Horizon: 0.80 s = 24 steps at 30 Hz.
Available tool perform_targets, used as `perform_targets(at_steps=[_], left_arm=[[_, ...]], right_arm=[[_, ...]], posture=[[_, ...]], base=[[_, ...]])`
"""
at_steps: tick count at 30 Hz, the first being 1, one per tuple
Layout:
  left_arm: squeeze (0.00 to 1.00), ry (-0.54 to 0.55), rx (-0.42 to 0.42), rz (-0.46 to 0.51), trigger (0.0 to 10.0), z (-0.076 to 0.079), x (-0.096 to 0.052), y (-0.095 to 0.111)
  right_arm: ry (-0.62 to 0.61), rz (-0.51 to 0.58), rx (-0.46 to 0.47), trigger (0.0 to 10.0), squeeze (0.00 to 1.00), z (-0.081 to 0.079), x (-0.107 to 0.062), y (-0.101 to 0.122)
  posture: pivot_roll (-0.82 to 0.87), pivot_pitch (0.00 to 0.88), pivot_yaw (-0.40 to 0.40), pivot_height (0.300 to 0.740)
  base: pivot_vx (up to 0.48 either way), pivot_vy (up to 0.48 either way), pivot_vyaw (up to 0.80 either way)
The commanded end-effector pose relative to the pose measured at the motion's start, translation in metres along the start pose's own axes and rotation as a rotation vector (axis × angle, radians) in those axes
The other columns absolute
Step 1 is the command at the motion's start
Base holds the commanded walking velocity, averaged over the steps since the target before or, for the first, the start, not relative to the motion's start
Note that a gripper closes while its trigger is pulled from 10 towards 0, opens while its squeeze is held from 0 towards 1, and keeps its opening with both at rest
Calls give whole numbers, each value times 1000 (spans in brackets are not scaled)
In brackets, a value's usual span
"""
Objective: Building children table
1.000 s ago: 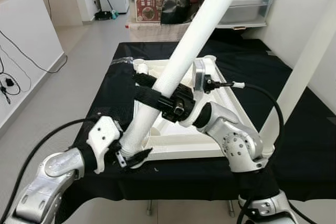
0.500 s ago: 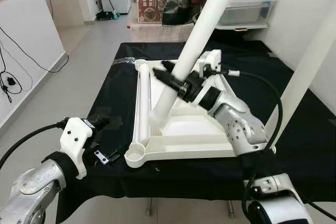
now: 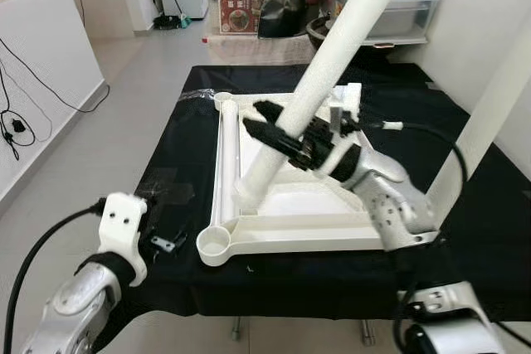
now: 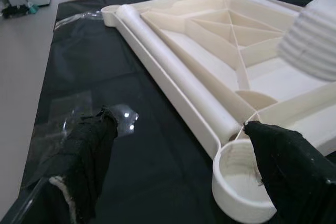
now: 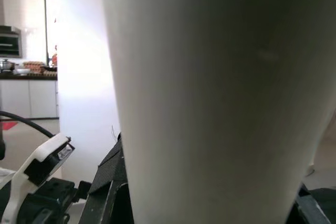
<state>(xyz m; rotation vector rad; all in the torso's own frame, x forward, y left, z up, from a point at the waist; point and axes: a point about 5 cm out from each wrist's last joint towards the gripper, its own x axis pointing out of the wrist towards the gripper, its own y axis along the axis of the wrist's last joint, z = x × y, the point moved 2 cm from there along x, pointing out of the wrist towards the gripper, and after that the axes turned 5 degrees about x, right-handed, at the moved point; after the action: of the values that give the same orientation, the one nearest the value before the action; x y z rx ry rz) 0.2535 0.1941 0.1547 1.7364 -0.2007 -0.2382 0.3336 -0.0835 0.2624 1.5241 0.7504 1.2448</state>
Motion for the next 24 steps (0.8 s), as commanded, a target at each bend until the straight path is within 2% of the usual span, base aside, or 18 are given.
perform_targets(at_steps=[1, 5, 7, 10, 14, 24], left_arm=[[0, 80, -5, -48, 10000, -14, -4, -11], [0, 137, -18, -61, 10000, -23, -6, -15], [0, 183, -39, -65, 10000, -32, -8, -16], [0, 196, -44, -68, 10000, -34, -9, -16], [0, 248, -66, -72, 10000, -44, -8, -19], [0, 242, -81, -74, 10000, -40, -2, -22]], right_arm=[[67, 13, -14, 0, 0, -1, 7, 13], [97, 26, -15, 0, 0, 0, 6, 22], [165, 13, -11, 0, 0, -5, 3, 26], [187, 7, -8, 0, 0, -7, 2, 26], [110, 15, 42, 0, 0, -6, 3, 15], [-8, 49, 98, 0, 0, -1, 0, 5]], posture=[[141, 0, -27, 740], [143, 0, -27, 740], [146, 0, -29, 740], [146, 0, -29, 740], [133, 0, -24, 740], [122, 0, -17, 740]], base=[[0, 0, 0], [0, 0, 0], [0, 0, 0], [0, 0, 0], [0, 0, 0], [0, 0, 0]])
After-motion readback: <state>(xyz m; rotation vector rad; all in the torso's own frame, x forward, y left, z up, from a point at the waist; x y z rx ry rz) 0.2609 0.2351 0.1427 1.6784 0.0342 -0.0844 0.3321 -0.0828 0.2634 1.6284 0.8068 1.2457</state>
